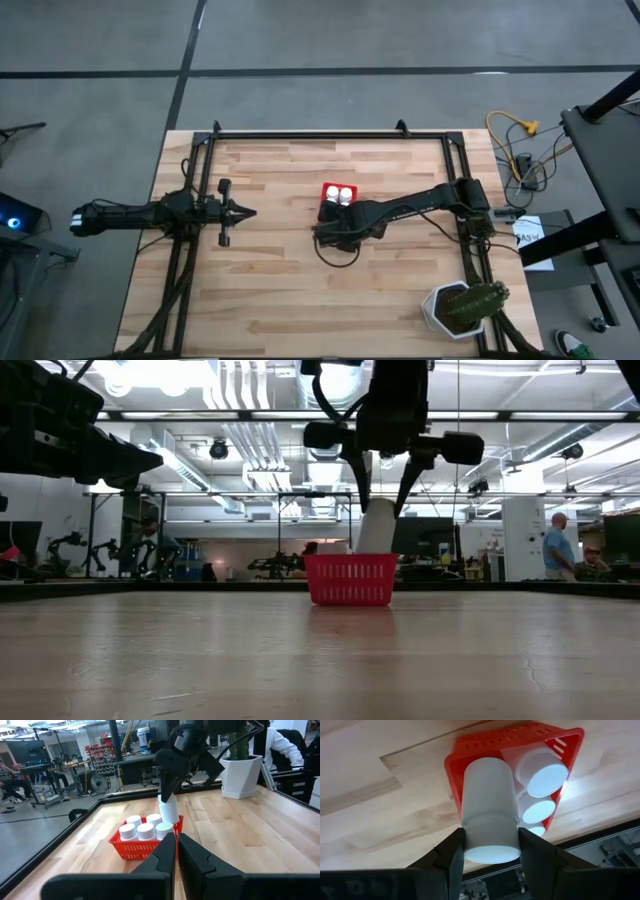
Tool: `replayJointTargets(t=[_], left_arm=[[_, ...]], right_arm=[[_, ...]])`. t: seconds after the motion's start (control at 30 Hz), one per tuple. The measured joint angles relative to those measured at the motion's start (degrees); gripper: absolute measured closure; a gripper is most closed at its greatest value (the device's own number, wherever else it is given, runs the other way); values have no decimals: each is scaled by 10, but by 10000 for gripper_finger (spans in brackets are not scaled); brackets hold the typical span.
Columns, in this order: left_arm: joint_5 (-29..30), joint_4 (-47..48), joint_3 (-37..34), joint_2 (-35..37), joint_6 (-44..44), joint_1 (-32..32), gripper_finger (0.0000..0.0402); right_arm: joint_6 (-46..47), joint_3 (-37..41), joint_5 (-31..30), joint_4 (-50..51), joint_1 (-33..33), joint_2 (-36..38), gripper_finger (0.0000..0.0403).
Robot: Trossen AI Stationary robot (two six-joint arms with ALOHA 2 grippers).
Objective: Pick and place pill bottles into a basket
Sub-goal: Put the white medicine bottle into the red bin
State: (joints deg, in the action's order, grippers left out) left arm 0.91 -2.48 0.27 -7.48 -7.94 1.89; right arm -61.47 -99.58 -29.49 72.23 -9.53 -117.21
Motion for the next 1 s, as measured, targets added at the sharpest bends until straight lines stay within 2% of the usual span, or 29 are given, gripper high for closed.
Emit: replayJointTargets(t=[0.37, 1.0], left_arm=[[0, 0, 0, 0, 0, 0, 400], [0, 0, 0, 0, 0, 0, 400]], right_arm=[[4, 34, 1, -15, 3, 0, 257], [9, 36, 1, -30, 15, 0, 242]])
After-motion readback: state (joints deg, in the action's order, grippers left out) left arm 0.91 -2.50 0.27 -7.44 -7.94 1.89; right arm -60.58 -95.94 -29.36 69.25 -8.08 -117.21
